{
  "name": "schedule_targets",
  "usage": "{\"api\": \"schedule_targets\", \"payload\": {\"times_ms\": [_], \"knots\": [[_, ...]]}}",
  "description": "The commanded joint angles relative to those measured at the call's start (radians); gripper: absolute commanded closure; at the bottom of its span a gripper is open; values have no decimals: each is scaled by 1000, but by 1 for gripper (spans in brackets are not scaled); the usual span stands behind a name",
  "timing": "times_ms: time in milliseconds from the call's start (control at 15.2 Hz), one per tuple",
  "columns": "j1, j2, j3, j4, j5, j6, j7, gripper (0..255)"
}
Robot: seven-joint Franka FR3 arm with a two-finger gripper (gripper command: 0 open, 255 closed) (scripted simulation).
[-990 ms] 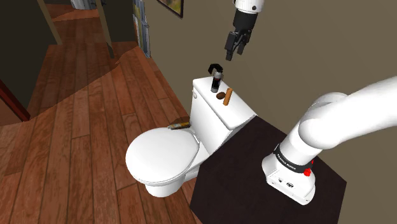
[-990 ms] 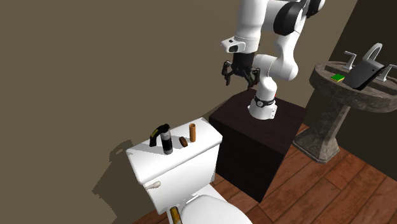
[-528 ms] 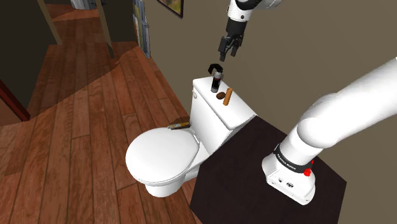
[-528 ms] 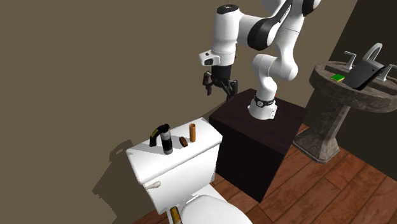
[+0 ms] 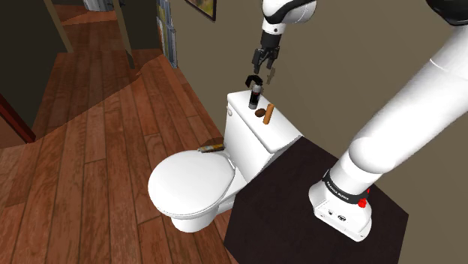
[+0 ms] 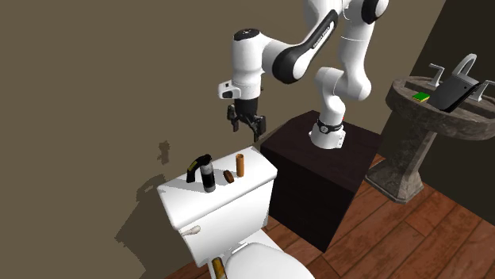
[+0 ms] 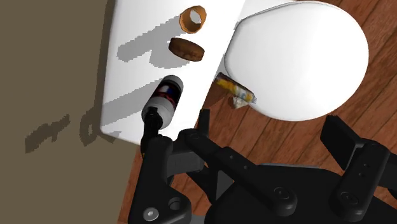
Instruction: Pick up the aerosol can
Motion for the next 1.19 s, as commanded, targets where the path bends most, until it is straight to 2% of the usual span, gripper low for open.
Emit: {"api": "schedule_targets", "payload": {"times_ms": [0,462,924,1122], "knots": [[-10,70,-13,48,14,22,-17,0],[-61,324,-45,257,81,61,-83,0],[-135,591,-50,536,148,43,-130,0],[-137,604,-48,528,151,64,-132,0]]}}
